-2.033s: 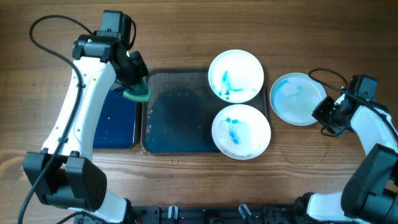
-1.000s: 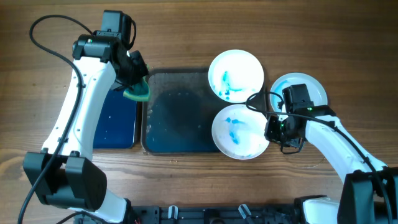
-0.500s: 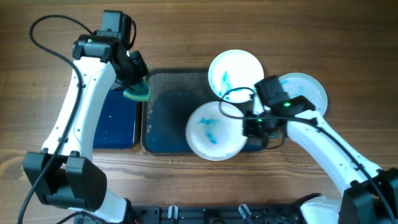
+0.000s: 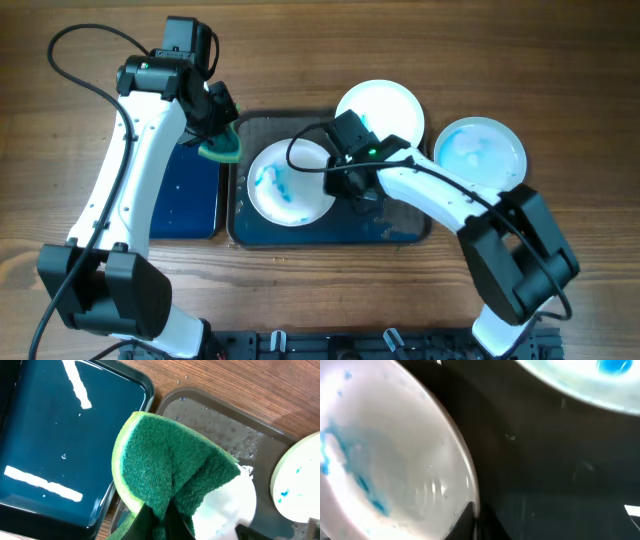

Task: Clean dirty plates on tray and stack at the side
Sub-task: 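Grip the lower-right stained plate with the right gripper and drag it onto the tray, then scrub the second plate with the sponge in the left gripper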

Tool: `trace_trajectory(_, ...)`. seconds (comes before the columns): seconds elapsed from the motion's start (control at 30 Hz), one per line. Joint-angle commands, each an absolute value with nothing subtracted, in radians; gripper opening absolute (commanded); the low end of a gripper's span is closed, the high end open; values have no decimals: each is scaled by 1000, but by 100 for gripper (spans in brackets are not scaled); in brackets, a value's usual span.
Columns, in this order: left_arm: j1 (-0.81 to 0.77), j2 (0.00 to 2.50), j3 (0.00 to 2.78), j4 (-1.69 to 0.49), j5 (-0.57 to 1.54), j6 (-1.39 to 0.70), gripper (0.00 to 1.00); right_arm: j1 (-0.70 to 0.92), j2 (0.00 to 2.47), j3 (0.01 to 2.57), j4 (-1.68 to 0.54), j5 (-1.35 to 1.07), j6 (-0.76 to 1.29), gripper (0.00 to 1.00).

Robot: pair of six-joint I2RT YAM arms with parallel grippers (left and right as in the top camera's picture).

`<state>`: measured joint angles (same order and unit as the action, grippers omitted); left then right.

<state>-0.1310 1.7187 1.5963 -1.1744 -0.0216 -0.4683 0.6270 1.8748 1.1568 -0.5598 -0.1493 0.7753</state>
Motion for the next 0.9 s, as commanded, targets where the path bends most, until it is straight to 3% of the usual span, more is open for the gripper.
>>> trace_trajectory(0.0, -136, 1722, 1602, -1167, -16, -483, 4, 629, 1888, 1180, -548, -172, 680, 29)
trace_trajectory(0.07, -147, 1739, 1602, -1168, -15, -484, 4, 620, 1888, 1180, -528, -145, 606, 36)
trace_trajectory(0.17, -192, 1783, 1561, -1123, -8, -486, 4, 617, 1916, 1180, -490, -111, 549, 30)
trace_trajectory(0.27, -228, 1815, 1529, -1068, -1, -474, 4, 617, 1961, 1180, -479, -134, 570, 19)
trace_trajectory(0.3, -243, 1827, 1511, -1054, 3, -475, 4, 609, 1965, 1180, -479, -134, 600, 7)
trace_trajectory(0.33, -254, 1831, 1491, -1043, 7, -475, 4, 599, 1965, 1180, -479, -142, 615, 5)
trace_trajectory(0.67, -358, 1833, 1010, -589, 33, -643, 4, 572, 1974, 1176, -484, -181, 654, 4)
trace_trajectory(0.73, -363, 1833, 989, -569, 130, -616, 4, 572, 1973, 1176, -483, -181, 654, 4)
trace_trajectory(0.83, -377, 1833, 989, -453, 532, -402, 4, 572, 1973, 1176, -483, -184, 654, 4)
trace_trajectory(0.87, -382, 1833, 989, -428, 534, -403, 4, 572, 1973, 1176, -484, -184, 654, 4)
